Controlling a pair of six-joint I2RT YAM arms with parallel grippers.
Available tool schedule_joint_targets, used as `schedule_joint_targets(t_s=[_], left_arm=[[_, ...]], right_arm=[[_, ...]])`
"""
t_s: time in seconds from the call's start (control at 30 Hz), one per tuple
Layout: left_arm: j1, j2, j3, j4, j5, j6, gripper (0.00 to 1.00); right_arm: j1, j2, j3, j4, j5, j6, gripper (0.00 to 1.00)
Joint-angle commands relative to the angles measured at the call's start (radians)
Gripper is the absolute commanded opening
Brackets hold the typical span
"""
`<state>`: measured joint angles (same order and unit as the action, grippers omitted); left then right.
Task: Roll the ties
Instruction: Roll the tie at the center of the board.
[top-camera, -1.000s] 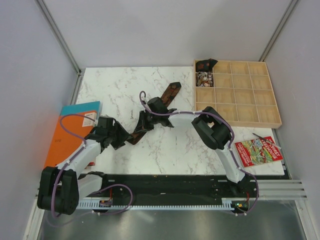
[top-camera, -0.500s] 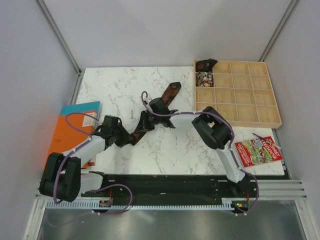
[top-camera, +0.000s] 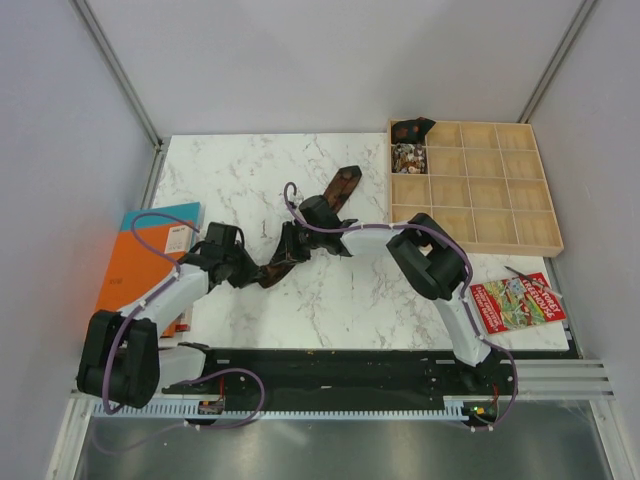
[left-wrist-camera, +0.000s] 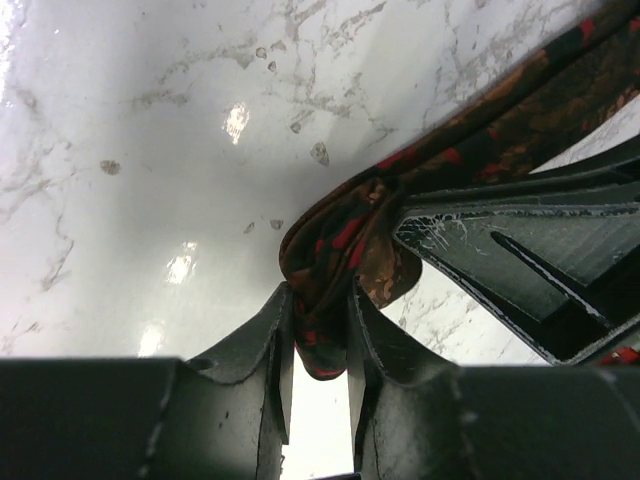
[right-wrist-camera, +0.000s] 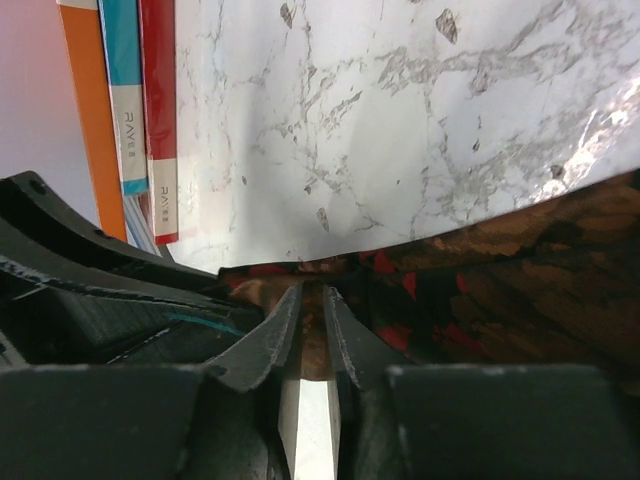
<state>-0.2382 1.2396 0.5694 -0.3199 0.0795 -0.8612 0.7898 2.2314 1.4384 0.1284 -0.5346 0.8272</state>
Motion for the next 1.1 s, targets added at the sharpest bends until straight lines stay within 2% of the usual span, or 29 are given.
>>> schedule_joint_targets(t_s=[0.0,0.1,0.4,0.87,1.07], left_arm=[[-0.001,-0.057,0.086,-0.174,-0.040,0.096,0.11],[-0.001,-0.103,0.102,-0.246,-0.032,0.103,0.09],[-0.001,-0.183,0.109,-0.338,-0.015,0.116,0.08],[-0.001,-0.192,0.129,-0.396,-0.034,0.125,0.07],[-0.001,-0.189,0.168,-0.442,-0.049,0.140,0.07]], right_arm=[[0.006,-0.068,0.016,-0.055,0.008,0.012,0.24],[0.009,-0.099,0.014,-0.055,0.013,0.018,0.29],[0.031,-0.156,-0.015,-0.065,0.036,0.020,0.30],[0.137,-0.116,-0.019,-0.073,0.097,0.027,0.17],[0.170,-0.098,-0.007,-0.069,0.107,0.041,0.15]])
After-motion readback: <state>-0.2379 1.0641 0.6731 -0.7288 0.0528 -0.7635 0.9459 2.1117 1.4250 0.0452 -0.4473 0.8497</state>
